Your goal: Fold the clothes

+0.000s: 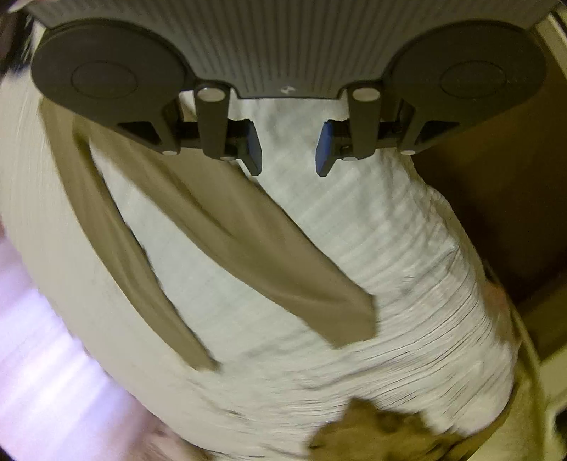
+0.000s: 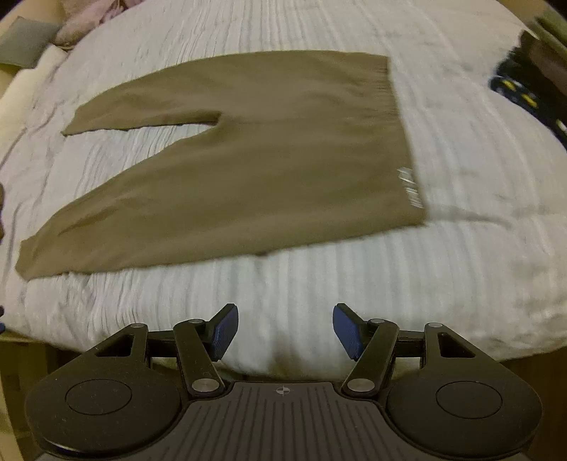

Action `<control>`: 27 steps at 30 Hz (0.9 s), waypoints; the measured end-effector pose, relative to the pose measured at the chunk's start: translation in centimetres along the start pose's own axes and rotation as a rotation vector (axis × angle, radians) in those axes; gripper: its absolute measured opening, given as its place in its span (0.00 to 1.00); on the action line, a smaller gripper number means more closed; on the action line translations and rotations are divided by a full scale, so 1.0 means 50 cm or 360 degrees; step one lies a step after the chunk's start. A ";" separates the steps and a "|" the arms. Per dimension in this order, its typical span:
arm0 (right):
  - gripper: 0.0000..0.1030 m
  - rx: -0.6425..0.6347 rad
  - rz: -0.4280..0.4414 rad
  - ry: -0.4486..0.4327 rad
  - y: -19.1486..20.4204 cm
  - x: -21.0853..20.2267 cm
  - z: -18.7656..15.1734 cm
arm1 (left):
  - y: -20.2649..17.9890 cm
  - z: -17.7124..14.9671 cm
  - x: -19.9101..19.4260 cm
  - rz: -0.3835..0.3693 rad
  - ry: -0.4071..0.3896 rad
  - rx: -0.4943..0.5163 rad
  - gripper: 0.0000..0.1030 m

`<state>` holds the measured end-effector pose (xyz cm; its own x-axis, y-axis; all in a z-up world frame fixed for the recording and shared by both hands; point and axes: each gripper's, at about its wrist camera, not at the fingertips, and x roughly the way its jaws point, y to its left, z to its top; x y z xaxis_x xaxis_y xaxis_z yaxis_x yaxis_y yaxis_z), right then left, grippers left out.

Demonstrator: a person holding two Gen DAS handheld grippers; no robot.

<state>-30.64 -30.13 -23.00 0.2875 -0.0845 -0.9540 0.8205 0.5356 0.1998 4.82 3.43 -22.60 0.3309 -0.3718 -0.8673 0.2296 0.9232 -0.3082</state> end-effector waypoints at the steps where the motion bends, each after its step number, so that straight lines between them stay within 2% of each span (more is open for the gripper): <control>1: 0.61 0.0005 -0.0014 0.0004 0.023 0.022 0.010 | 0.033 0.028 0.024 -0.0026 -0.0005 -0.0097 0.27; 5: 0.61 0.0036 -0.0066 0.0019 0.110 0.119 0.043 | 0.161 0.129 0.129 -0.0161 -0.0049 -0.0515 0.28; 8: 0.61 0.0054 -0.0109 0.0035 0.169 0.184 0.061 | 0.231 0.173 0.211 -0.0257 -0.0074 -0.0797 0.28; 13: 0.61 0.0100 -0.0178 0.0070 0.222 0.244 0.043 | 0.305 0.177 0.322 -0.0467 -0.0095 -0.1200 0.28; 16: 0.61 0.0135 -0.0224 0.0103 0.228 0.263 0.031 | 0.321 0.163 0.356 -0.0577 -0.0153 -0.1348 0.27; 18: 0.61 0.0123 -0.0250 0.0106 0.232 0.269 0.027 | 0.319 0.159 0.373 -0.0646 -0.0192 -0.1385 0.25; 20: 0.61 0.0096 -0.0273 0.0117 0.237 0.275 0.028 | 0.311 0.173 0.362 -0.0711 -0.0251 -0.1330 0.04; 24: 0.61 0.0046 -0.0305 0.0142 0.246 0.281 0.037 | 0.295 0.201 0.337 -0.0833 -0.0370 -0.1203 0.02; 27: 0.61 0.0035 -0.0309 0.0157 0.248 0.285 0.044 | 0.279 0.245 0.292 -0.0703 -0.0430 -0.0791 0.02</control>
<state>-15.26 -26.55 -33.64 0.0745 -0.1012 -0.9921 0.8666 0.4988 0.0142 24.07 9.68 -34.77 0.5330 -0.6728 -0.5131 -0.0285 0.5918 -0.8056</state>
